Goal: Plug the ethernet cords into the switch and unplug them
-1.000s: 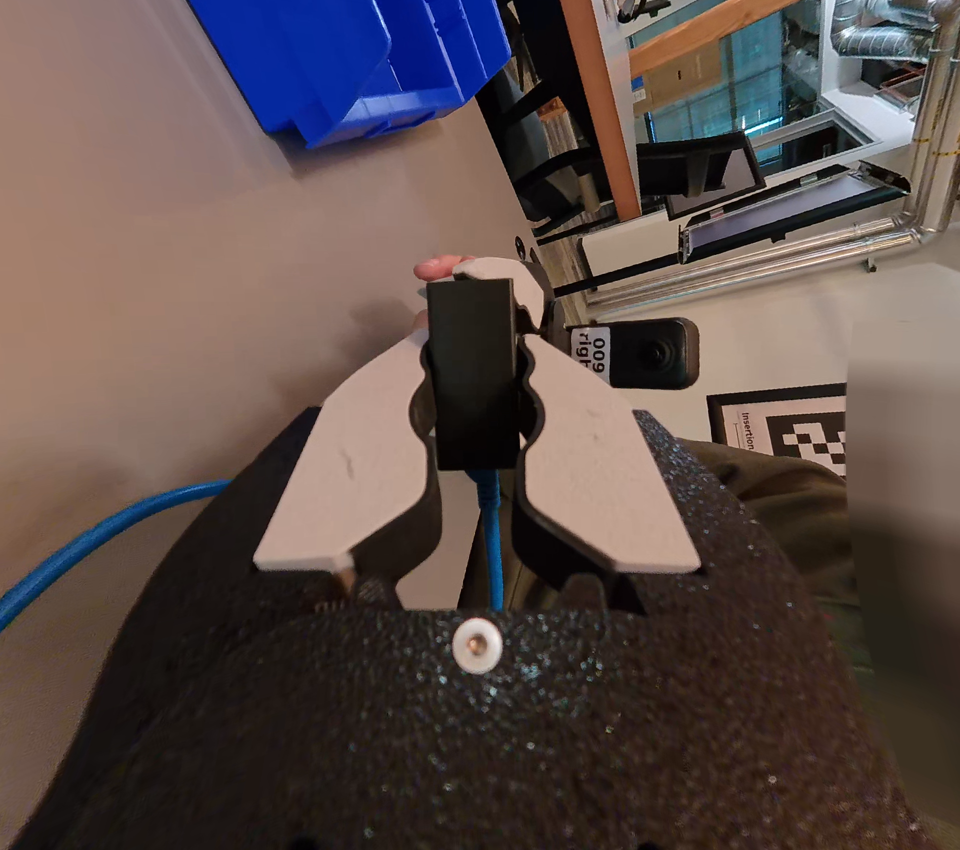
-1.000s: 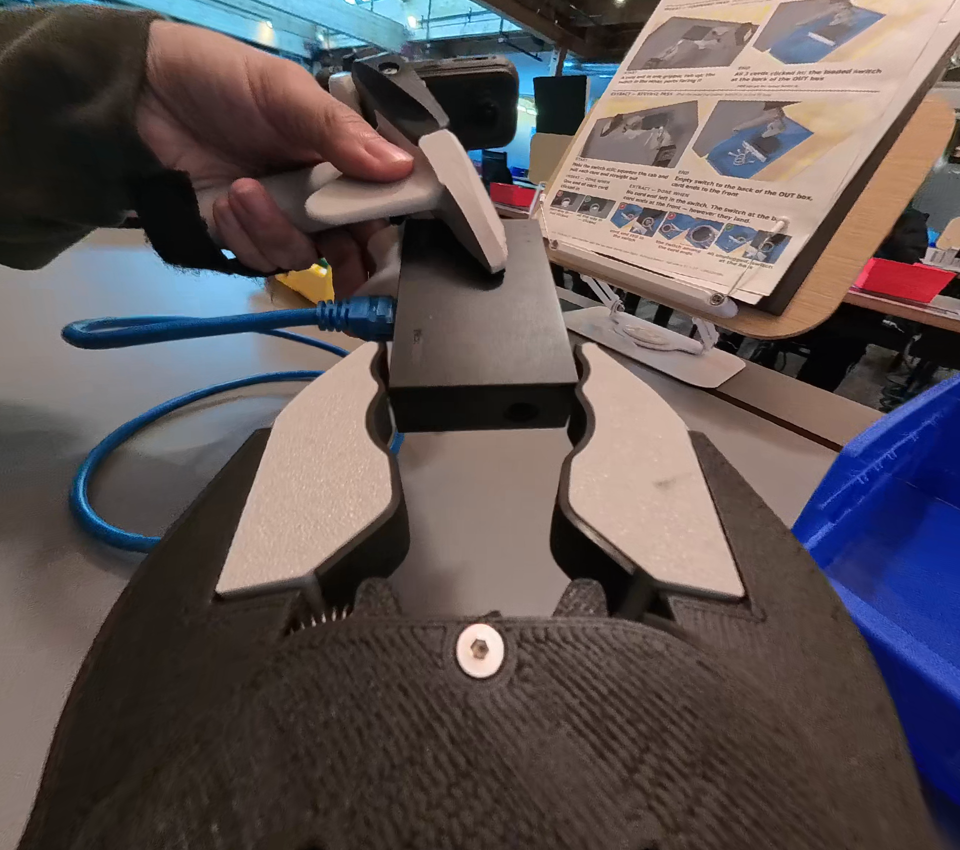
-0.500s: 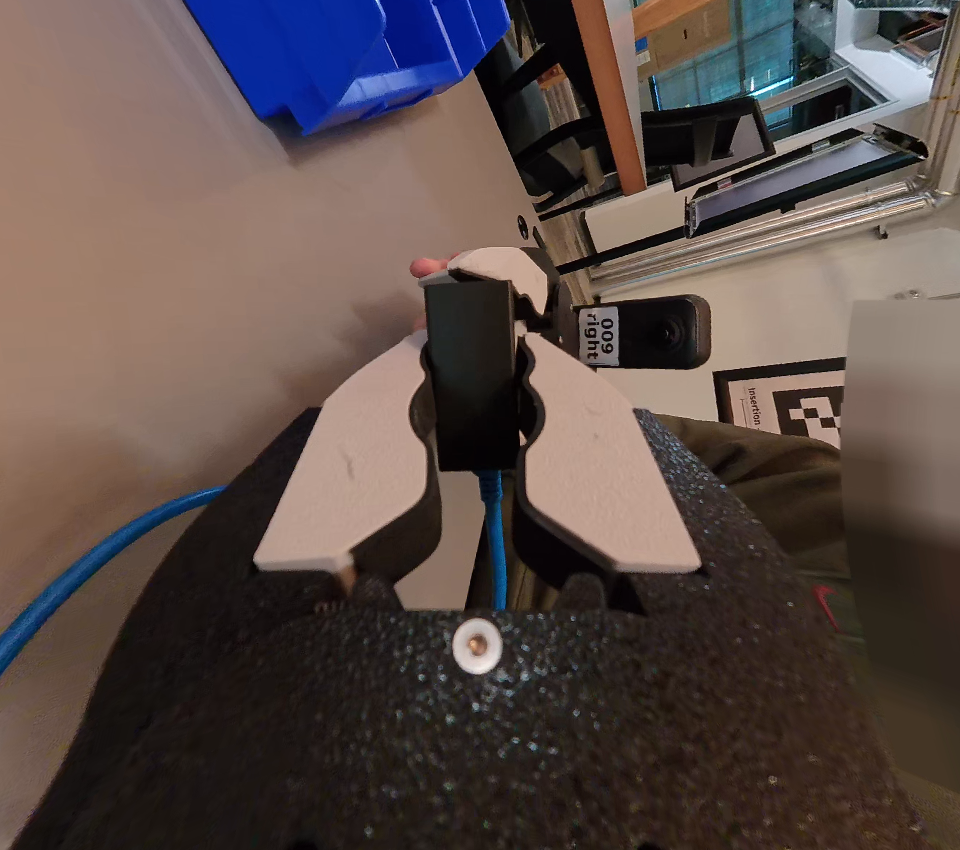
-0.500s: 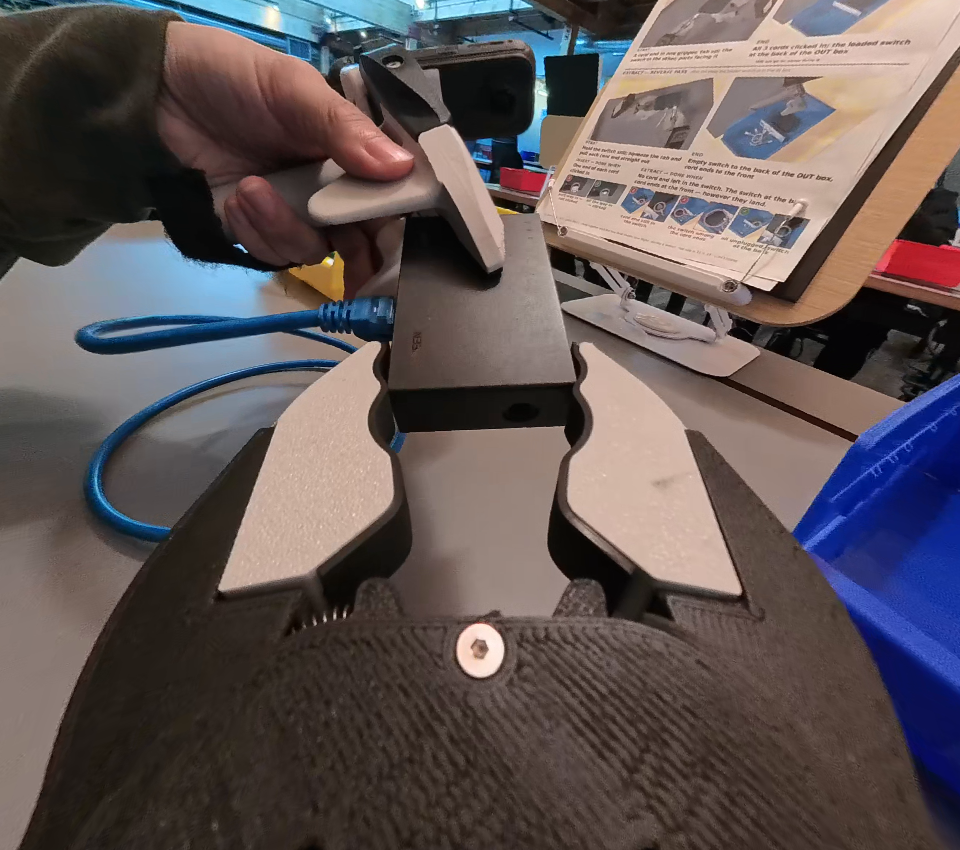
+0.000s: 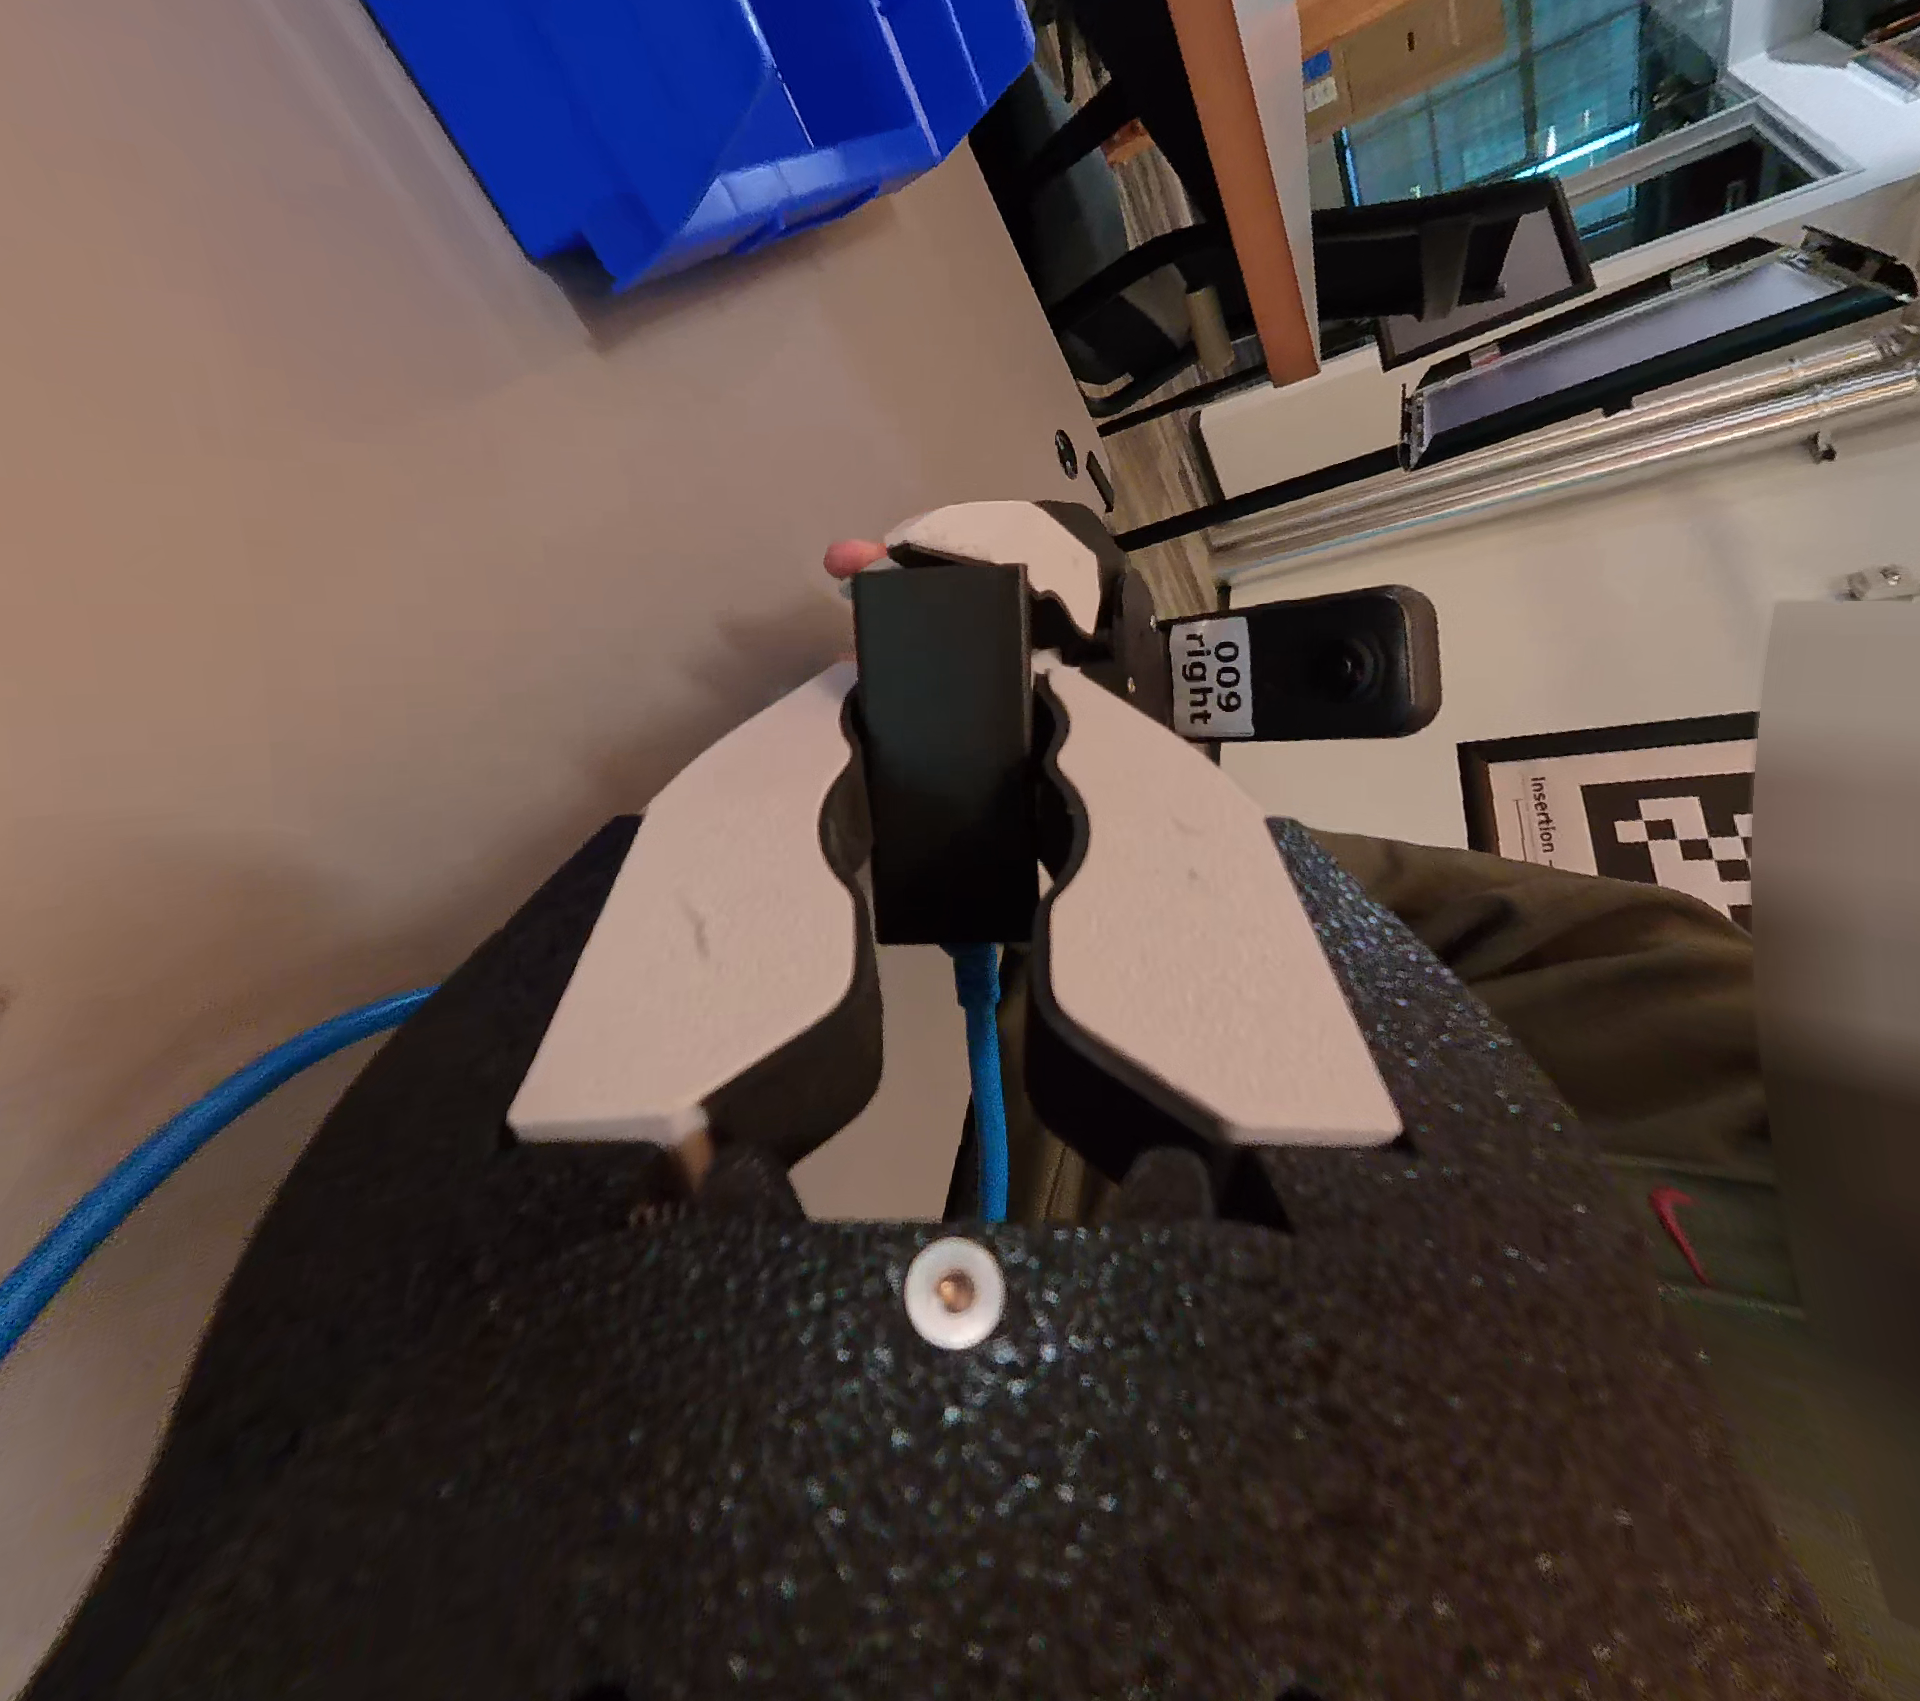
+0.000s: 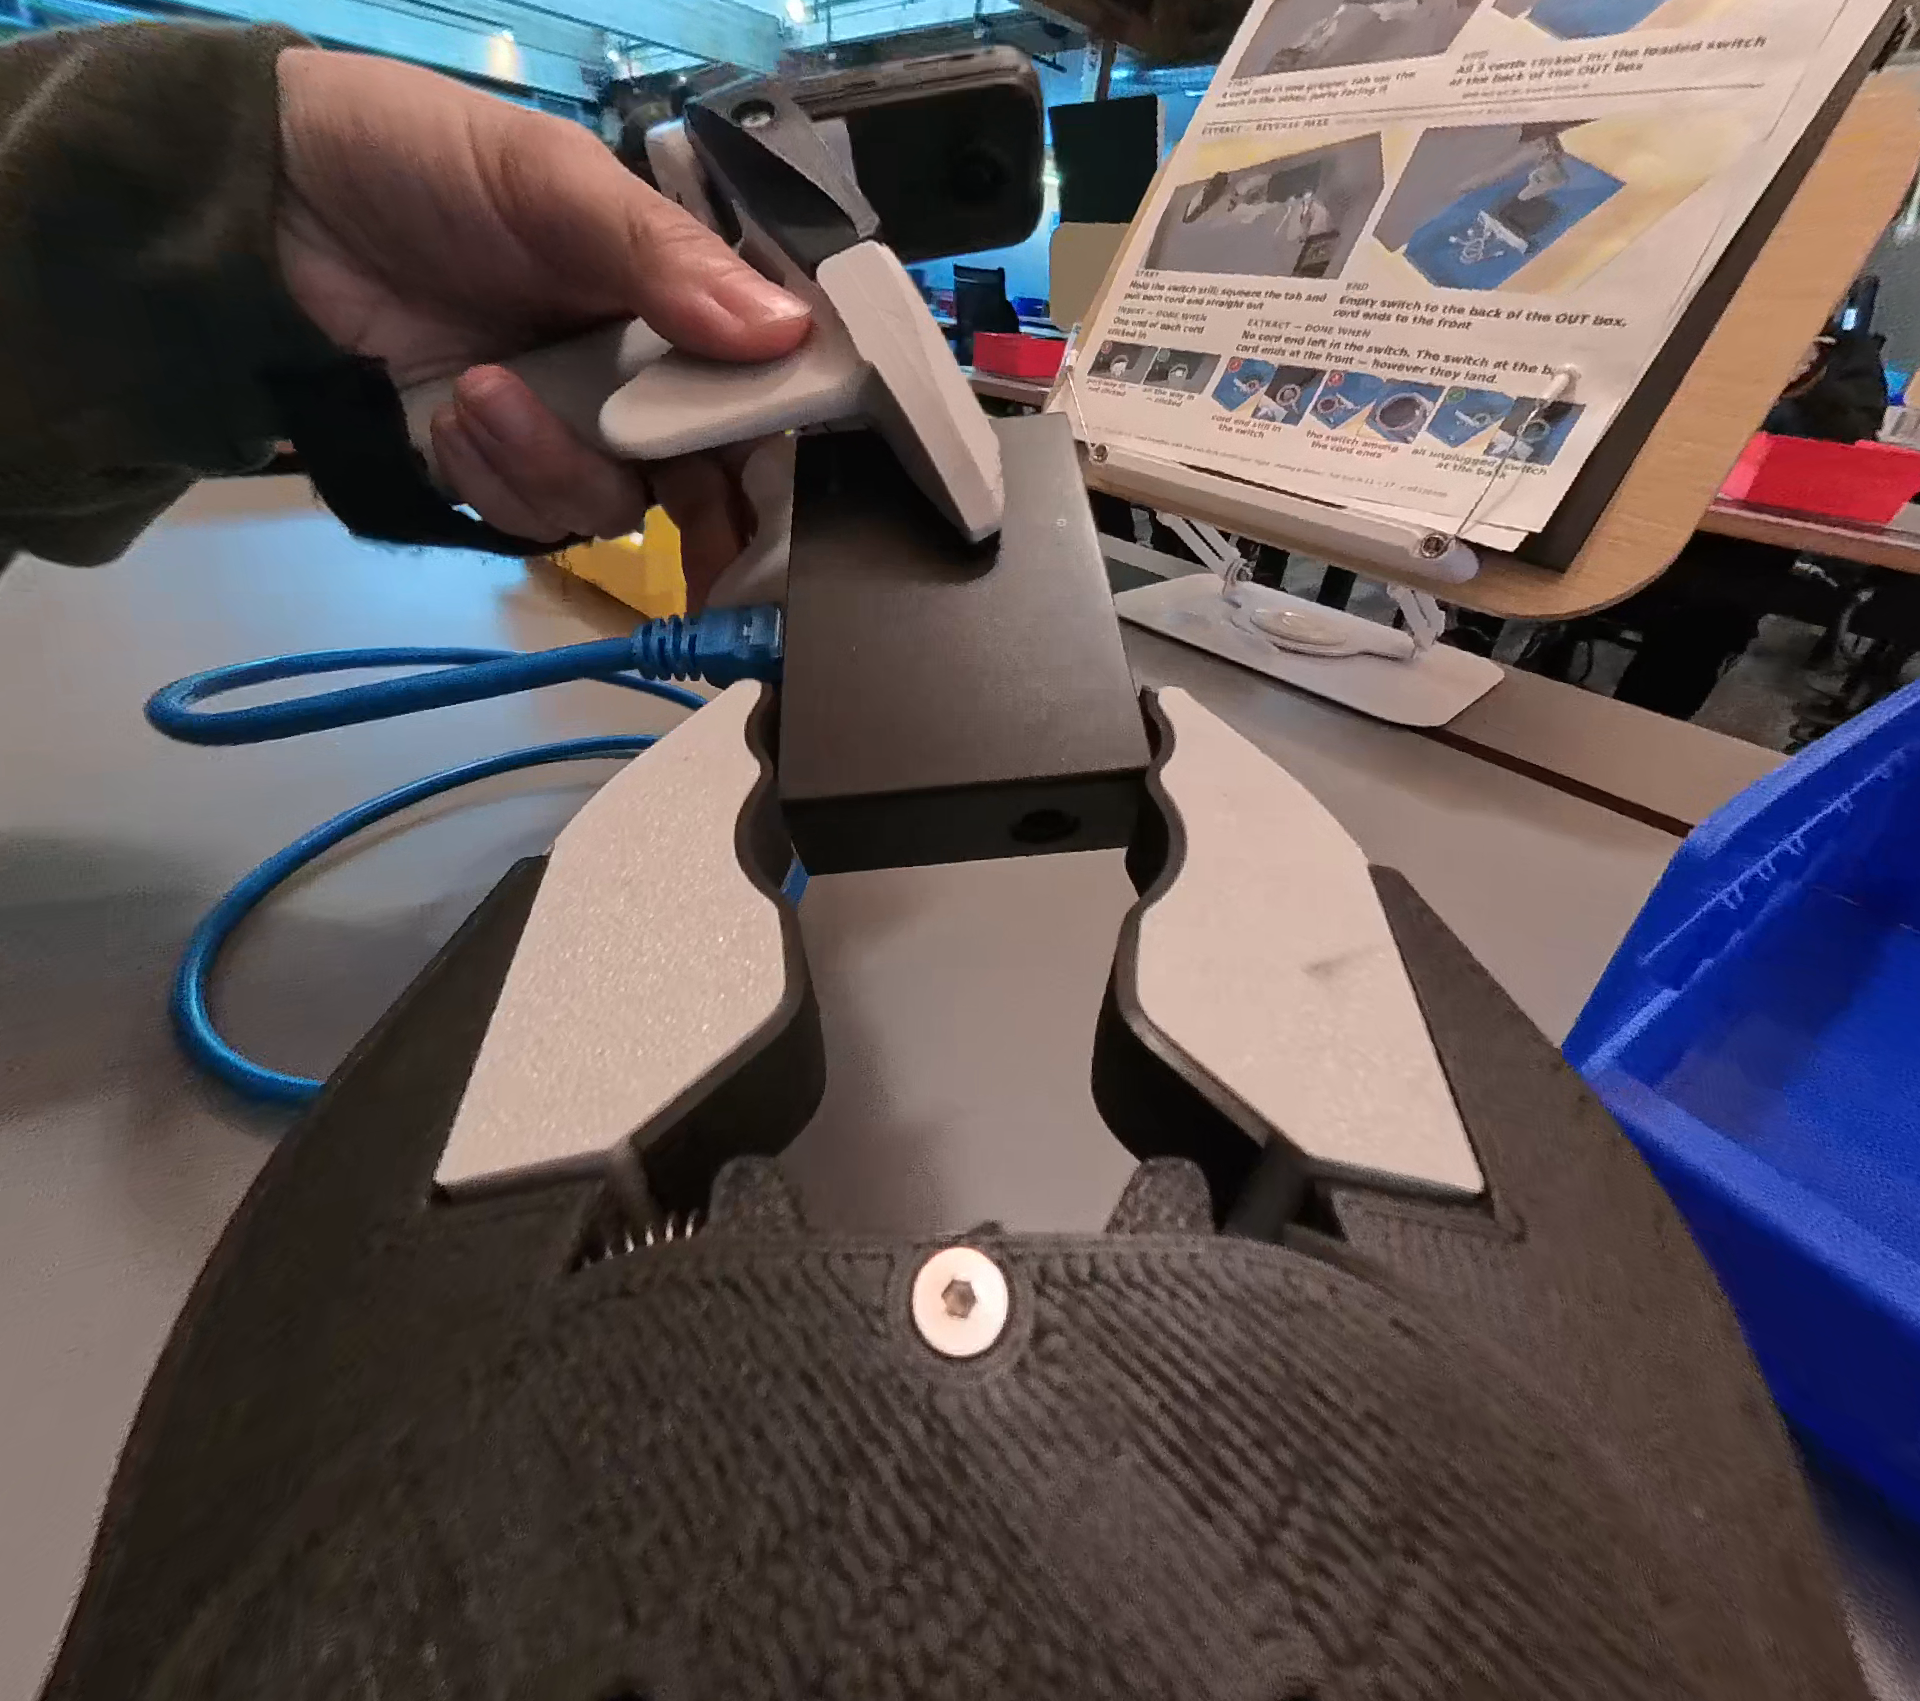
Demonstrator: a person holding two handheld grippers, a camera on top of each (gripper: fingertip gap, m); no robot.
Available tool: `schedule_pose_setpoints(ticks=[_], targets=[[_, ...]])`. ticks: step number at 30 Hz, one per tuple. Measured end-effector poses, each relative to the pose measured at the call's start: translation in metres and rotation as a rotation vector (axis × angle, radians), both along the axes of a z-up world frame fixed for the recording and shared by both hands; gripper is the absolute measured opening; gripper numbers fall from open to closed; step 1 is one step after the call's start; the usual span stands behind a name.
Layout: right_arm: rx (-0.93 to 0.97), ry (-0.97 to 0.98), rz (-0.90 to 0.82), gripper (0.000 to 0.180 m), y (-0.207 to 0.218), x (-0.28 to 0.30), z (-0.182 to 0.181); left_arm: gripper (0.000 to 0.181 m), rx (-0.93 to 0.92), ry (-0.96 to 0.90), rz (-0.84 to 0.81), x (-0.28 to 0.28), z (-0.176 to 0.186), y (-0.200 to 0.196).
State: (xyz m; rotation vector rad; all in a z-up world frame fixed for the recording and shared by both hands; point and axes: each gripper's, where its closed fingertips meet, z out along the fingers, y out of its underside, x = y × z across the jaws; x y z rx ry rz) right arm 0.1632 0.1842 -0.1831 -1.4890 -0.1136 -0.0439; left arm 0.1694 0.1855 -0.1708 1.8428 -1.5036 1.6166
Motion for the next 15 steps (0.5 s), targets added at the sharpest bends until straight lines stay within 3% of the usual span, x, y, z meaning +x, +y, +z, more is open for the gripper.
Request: schedule_pose_setpoints(ticks=[6, 11, 15], targets=[[-0.018, -0.038, -0.041, 0.065, 0.002, -0.001, -0.002, 0.033, -0.040, -0.078, 0.045, 0.007, 0.004, 0.005], [0.014, 0.087, -0.055, 0.065, -0.002, 0.015, 0.002, 0.039, 0.089, -0.174, 0.091, 0.003, 0.016, 0.017], [0.052, 0.204, -0.059, 0.065, -0.008, 0.028, 0.006, 0.038, 0.235, -0.369, 0.205, -0.005, 0.055, 0.041]])
